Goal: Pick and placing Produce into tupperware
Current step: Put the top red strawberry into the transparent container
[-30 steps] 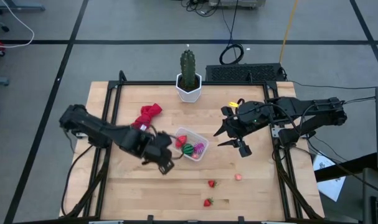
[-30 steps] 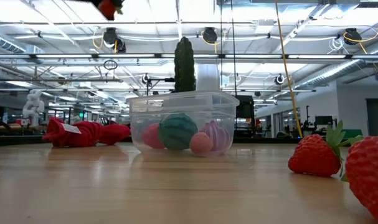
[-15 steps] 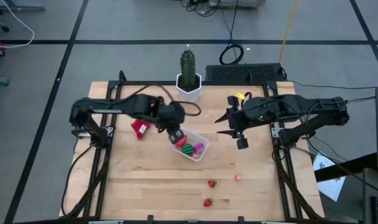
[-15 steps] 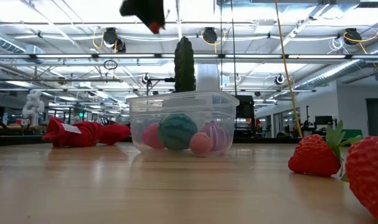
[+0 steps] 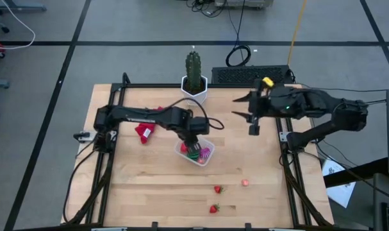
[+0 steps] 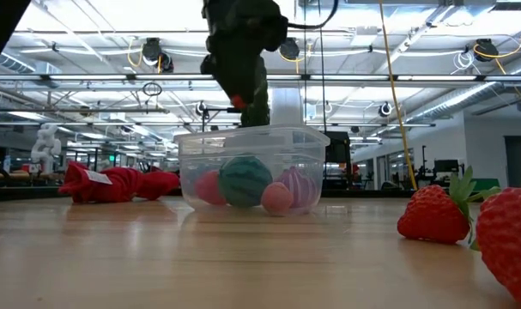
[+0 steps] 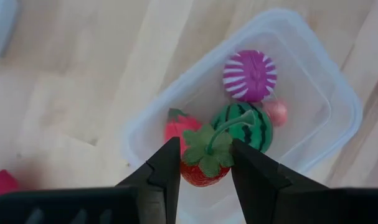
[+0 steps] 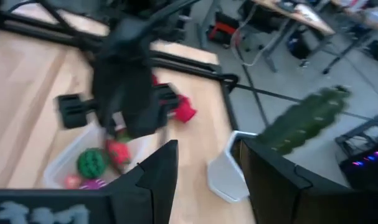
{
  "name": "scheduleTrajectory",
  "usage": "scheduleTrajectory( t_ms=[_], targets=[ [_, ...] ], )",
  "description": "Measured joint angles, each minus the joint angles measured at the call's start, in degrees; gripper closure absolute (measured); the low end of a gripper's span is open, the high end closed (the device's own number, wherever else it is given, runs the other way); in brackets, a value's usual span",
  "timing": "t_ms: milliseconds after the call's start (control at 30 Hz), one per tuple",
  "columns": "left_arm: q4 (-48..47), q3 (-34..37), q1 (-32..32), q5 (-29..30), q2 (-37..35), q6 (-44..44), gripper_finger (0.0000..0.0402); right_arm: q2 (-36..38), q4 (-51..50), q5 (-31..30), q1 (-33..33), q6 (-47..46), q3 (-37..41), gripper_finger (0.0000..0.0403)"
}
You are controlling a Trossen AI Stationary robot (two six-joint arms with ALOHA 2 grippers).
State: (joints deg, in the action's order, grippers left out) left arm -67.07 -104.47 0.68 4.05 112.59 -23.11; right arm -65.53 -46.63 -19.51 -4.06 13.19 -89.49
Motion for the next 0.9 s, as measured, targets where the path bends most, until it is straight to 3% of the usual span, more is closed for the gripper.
scheduleTrajectory(
  t_ms=[233, 533, 900],
  targets=[
    [6.0, 0.0, 2.7, -2.8, 3.0, -1.5, 0.0282, 3.7, -0.1, -1.5, 2.3, 0.0, 0.0, 0.0238],
    [6.1, 0.0, 3.9, -2.7, 6.4, -3.2, 0.0281, 5.5, -0.3, -1.6, 3.0, 0.0, 0.0, 0.0238],
    [8.1, 0.9, 3.0, 2.0, 6.4, -4.2, 0.0281, 5.5, -1.4, -1.5, 3.0, -0.4, 0.0, 0.0238]
  ],
)
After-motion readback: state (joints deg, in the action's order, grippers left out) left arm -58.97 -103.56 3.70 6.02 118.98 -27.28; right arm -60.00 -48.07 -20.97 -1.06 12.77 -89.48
